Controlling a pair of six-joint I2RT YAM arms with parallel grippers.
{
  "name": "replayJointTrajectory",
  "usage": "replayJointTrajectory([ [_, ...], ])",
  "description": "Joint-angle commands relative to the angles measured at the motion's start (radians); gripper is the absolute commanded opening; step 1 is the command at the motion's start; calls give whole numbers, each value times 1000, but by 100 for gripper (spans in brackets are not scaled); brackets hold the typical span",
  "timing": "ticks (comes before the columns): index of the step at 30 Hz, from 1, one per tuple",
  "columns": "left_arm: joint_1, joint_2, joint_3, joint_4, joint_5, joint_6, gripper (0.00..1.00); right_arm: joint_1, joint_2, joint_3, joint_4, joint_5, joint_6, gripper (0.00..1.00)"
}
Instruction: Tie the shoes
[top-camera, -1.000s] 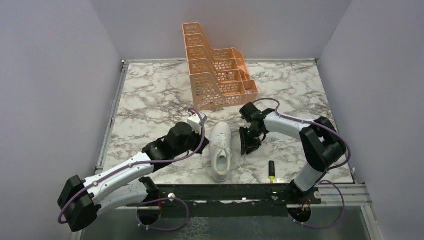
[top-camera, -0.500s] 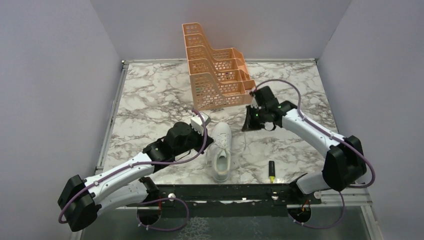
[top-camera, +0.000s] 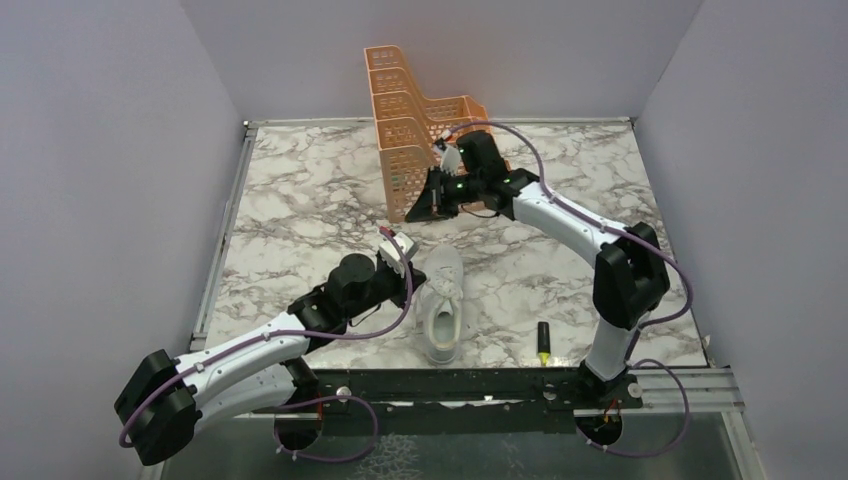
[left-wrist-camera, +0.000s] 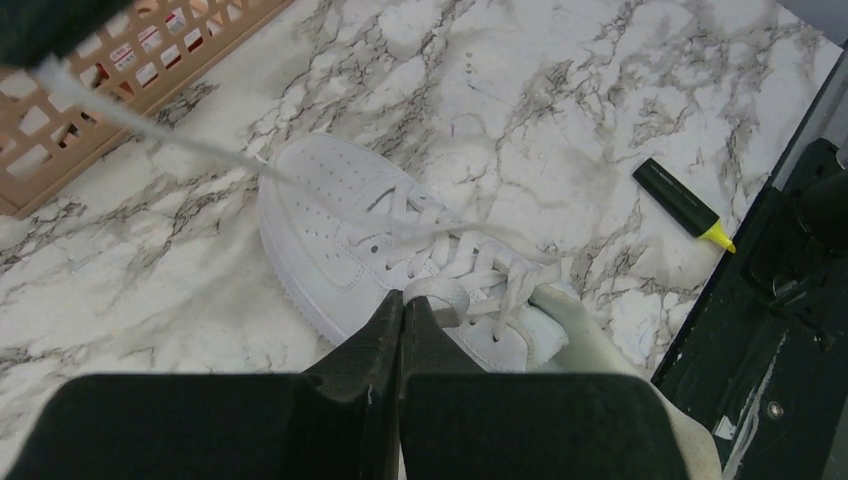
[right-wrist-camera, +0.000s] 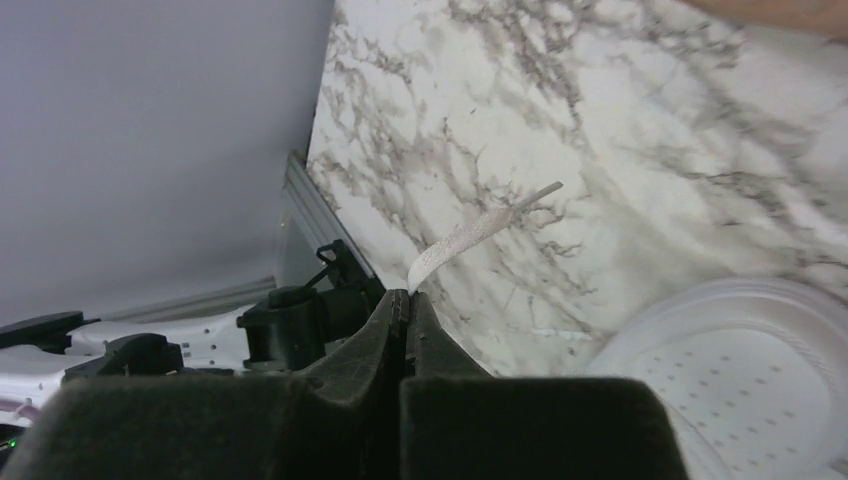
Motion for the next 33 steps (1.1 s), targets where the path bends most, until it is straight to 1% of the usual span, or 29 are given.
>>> replayJointTrajectory([
  [1,3,-2,-17,114,13,30,0,73,68,37,76,-76,118,1],
  [3,4,-2,-25,116,13,28,0,120,115,102,16,-31,83,1],
  [6,4,-10,-40,131,22,29,0,190,188,152,-32,-26,73,1],
  [11,5,-51,-72,133,24,33,0,240,247,128,-53,-50,106,1],
  [13,5,-77,-92,135,8,23,0,240,257,101,-46,-80,134,5],
  [14,4,-86,-99,138,4,19,0,240,260,97,-49,-86,140,9],
  [18,5,-99,-111,142,0,8,0,218,269,164,-132,-82,97,43],
  [19,5,-99,-111,141,-7,4,0,196,263,185,-167,-78,78,49],
  [20,4,-97,-111,138,-12,-2,0,171,251,194,-192,-83,50,53],
  [24,5,-85,-98,140,-45,-29,0,64,140,193,-322,-44,-115,62],
  [26,10,-54,-77,129,-50,-42,0,10,49,108,-348,-43,-210,62],
  [27,16,-31,-61,115,-44,-47,0,-7,0,57,-339,-40,-277,62],
  [29,39,15,-34,106,2,-58,0,-12,-123,-54,-306,24,-470,62],
  [32,98,92,12,95,110,-78,0,25,-322,-288,-137,26,-703,62],
  [33,124,116,24,94,170,-88,0,52,-386,-367,-72,36,-771,62],
])
